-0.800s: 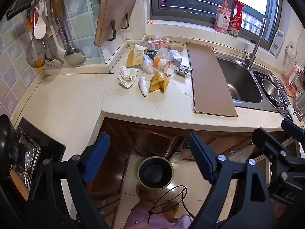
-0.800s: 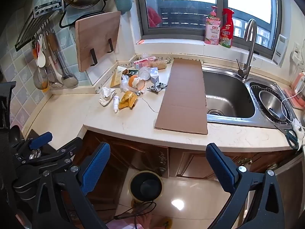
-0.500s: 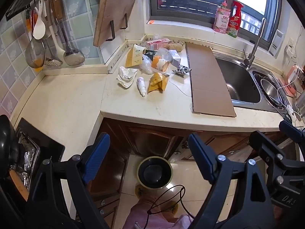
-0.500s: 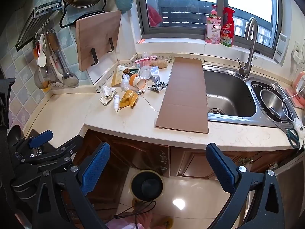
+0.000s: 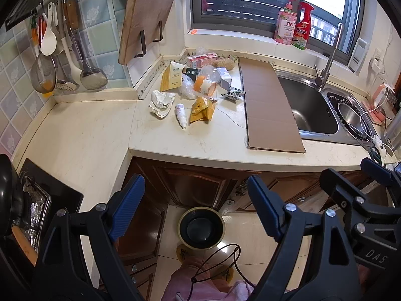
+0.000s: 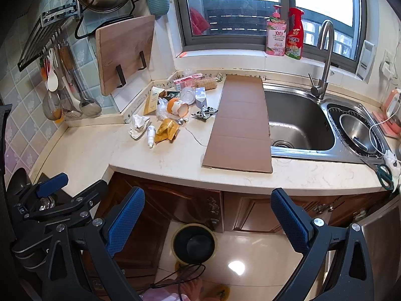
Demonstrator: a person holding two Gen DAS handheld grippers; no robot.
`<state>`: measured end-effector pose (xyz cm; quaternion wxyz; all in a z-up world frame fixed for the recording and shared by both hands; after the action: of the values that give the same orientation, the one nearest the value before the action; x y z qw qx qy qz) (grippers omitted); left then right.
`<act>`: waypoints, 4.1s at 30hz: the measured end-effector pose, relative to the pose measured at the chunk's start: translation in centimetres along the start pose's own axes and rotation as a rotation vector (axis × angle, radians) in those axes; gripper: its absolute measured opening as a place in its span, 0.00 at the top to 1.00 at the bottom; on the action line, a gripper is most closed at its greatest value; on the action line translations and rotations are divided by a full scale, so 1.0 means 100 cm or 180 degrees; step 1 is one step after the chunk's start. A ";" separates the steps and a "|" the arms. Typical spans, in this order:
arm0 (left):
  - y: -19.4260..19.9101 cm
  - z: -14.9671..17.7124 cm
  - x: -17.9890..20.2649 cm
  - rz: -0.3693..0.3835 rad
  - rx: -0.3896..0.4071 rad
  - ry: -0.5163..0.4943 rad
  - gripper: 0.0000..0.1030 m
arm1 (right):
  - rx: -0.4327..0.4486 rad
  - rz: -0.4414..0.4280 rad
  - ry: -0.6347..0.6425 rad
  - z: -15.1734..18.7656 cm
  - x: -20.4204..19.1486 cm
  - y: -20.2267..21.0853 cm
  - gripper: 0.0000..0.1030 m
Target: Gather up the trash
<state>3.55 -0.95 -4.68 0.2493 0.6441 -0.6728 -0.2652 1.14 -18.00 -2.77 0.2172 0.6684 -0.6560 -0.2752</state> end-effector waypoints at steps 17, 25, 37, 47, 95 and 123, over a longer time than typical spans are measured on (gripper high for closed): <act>0.004 0.003 0.001 0.0014 0.0003 0.0012 0.22 | 0.0007 -0.0056 -0.0058 0.005 -0.001 -0.002 0.01; 0.005 0.004 0.000 0.0014 0.0001 0.0015 0.23 | 0.0011 -0.0096 -0.0043 0.003 -0.003 0.000 0.01; 0.003 -0.003 0.006 0.0040 0.0002 0.0018 0.23 | 0.0039 -0.0121 0.0043 0.000 -0.003 0.001 0.19; -0.001 -0.003 0.006 0.0045 -0.0025 0.0037 0.23 | -0.0012 -0.0081 0.0089 0.002 0.001 -0.006 0.19; -0.241 -0.088 -0.091 0.0307 -0.0758 0.0307 0.42 | -0.0644 -0.0676 0.0038 -0.116 -0.080 -0.284 0.19; -0.340 -0.072 -0.083 0.0660 -0.1131 0.0727 0.55 | -0.1482 -0.0957 -0.0723 -0.066 -0.106 -0.447 0.60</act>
<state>33.75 6.07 -22.42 0.4592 0.5434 -0.6455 -0.2780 39.43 -5.92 -26.05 0.2466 0.6553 -0.4890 -0.5202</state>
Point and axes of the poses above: each gripper's, at about its wrist camera, not at the fingertips, and y roughly against the way its jaws point, x to its right, z to its underside, the point moved 7 cm from there along -y, roughly the way its jaws point, and after that the axes turned 8 degrees about x, right-handed, at the moved point
